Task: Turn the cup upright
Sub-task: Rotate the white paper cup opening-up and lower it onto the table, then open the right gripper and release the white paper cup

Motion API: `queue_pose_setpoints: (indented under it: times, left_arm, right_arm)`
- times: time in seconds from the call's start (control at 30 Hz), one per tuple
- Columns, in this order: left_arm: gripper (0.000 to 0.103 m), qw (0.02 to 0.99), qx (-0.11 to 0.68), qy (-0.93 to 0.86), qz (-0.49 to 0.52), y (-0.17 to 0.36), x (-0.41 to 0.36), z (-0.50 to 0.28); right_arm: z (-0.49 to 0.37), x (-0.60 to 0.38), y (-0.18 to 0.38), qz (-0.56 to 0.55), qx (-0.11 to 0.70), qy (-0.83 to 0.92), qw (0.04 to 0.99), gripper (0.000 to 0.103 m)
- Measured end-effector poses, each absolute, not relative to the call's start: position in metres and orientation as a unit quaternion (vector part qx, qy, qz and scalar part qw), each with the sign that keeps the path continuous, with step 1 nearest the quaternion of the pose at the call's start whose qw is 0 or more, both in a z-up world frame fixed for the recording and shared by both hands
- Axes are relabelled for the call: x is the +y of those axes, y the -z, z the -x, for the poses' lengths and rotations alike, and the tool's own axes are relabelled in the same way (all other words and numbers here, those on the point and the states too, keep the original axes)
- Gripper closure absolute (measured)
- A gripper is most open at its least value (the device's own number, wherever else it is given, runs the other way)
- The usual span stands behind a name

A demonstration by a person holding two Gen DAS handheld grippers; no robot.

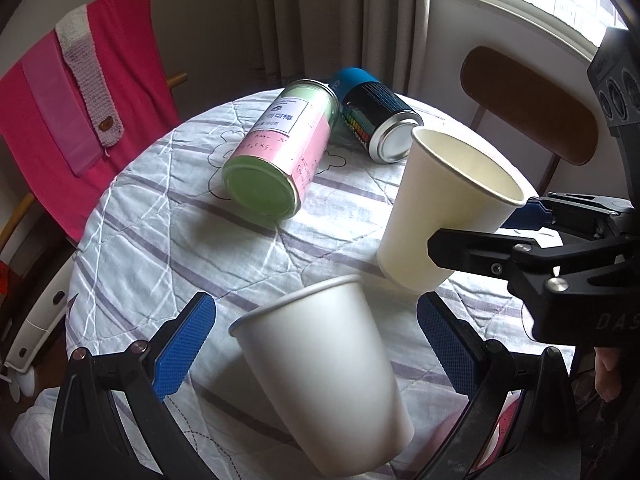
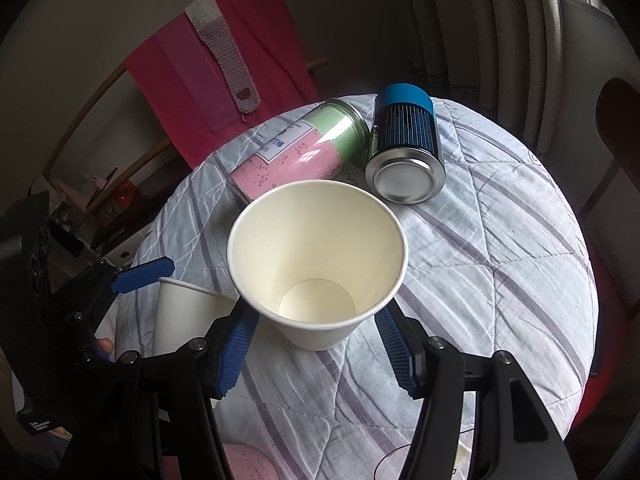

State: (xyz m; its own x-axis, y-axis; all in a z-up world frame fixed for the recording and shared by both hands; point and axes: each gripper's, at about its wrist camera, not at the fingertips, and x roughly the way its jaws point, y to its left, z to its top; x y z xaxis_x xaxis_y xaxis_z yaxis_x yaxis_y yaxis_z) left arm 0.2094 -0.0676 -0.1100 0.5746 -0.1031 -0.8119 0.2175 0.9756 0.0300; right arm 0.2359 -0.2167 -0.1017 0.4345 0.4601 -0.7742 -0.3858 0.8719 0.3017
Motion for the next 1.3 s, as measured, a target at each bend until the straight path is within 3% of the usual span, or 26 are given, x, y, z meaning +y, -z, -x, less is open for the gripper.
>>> queue_pose_setpoints:
  times: [0.37,0.57,1.1,1.3]
  left_arm:
    - [0.001,0.895,0.435,0.077,-0.056,0.096,-0.052,-0.189]
    - [0.001,0.902,0.422,0.071,-0.048,0.086,-0.045,-0.174]
    - [0.001,0.930,0.356,0.084,-0.038,0.040,-0.049,-0.101]
    - [0.001,0.953,0.296,0.045,-0.046,0.022,-0.049,-0.059]
  right_arm:
    - [-0.221,-0.208,0.098,-0.010,0.479,-0.233,0.846,0.040]
    - [-0.206,-0.207,0.086,0.000,0.471,-0.222,0.854,0.033]
    - [-0.114,-0.212,0.023,0.002,0.389,-0.178,0.904,0.026]
    - [-0.064,-0.219,-0.003,-0.003,0.312,-0.124,0.942,0.024]
